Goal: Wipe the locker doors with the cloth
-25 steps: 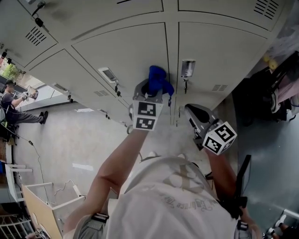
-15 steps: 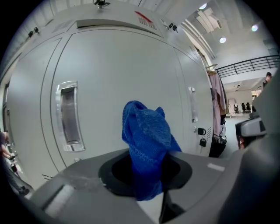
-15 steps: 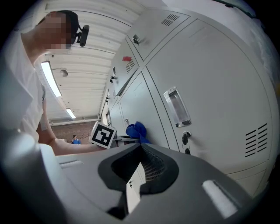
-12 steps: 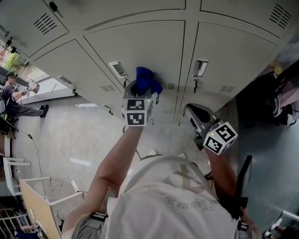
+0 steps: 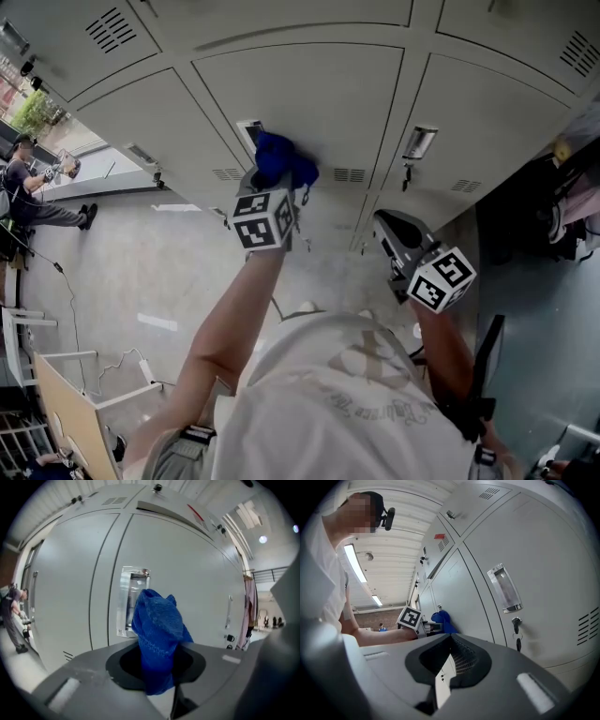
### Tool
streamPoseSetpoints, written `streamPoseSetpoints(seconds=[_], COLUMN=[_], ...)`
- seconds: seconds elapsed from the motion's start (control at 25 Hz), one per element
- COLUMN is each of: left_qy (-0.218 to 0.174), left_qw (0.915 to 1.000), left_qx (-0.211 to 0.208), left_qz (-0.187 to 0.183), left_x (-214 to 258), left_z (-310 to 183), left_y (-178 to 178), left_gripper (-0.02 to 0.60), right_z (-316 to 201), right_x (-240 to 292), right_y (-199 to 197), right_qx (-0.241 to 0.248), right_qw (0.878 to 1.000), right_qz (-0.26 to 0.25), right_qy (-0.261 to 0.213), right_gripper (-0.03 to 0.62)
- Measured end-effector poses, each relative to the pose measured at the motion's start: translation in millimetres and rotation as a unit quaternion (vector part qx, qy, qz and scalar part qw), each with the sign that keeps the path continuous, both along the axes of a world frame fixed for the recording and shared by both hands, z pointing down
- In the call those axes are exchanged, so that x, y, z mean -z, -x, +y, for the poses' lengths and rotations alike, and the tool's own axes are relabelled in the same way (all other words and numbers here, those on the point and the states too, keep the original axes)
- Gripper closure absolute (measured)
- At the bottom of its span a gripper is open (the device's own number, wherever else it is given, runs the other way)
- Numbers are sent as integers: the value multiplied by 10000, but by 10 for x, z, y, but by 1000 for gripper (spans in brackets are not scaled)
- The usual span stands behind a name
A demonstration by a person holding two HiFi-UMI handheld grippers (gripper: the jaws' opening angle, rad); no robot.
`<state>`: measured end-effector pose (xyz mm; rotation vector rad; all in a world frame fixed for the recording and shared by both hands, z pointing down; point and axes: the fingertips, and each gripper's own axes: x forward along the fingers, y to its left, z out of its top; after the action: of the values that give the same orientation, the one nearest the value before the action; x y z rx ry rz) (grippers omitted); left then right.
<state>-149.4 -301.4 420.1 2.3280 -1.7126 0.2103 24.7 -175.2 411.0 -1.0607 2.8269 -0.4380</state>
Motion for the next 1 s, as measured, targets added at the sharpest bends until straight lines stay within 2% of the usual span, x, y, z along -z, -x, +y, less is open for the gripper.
streamPoseSetpoints(seconds=[0.08, 0.36, 0.44, 0.52, 0.6, 0.68, 0.8, 0.92, 1.0], left_qy=[-46, -548, -668, -699, -617, -441, -257, -168, -264], left_qw=[9997, 9959, 9935, 9903, 9858, 9814, 9809, 9842, 9825], left_qx=[92, 676, 916, 1020, 826, 470, 228, 271, 318], left_qz=[205, 246, -57, -639, -1329, -1811, -1917, -1739, -1816], left_x=[83, 287, 280, 216, 85, -95, -280, -355, -301], left_z=[28, 151, 183, 168, 119, 60, 14, 12, 85], left_y=[66, 606, 816, 970, 970, 858, 725, 720, 718], left_gripper=[469, 468, 468, 468, 468, 468, 468, 468, 468], right_z=[-3, -10, -15, -22, -23, -23, -22, -33, -35], right_x=[-8, -13, -18, -41, -82, -95, -72, -63, -80], right_y=[7, 42, 21, 2, 2, 30, 78, 54, 29], right_qx=[-21, -88, -131, -164, -157, -130, -115, -163, -199], right_qw=[10000, 10000, 9999, 9999, 9999, 9999, 9999, 9998, 9997], right_qz=[4, 12, 24, 31, 29, 23, 19, 15, 4], right_qy=[-9, 5, 22, 43, 48, 52, 79, 93, 108], right_gripper=[586, 588, 588, 588, 588, 586, 588, 587, 587])
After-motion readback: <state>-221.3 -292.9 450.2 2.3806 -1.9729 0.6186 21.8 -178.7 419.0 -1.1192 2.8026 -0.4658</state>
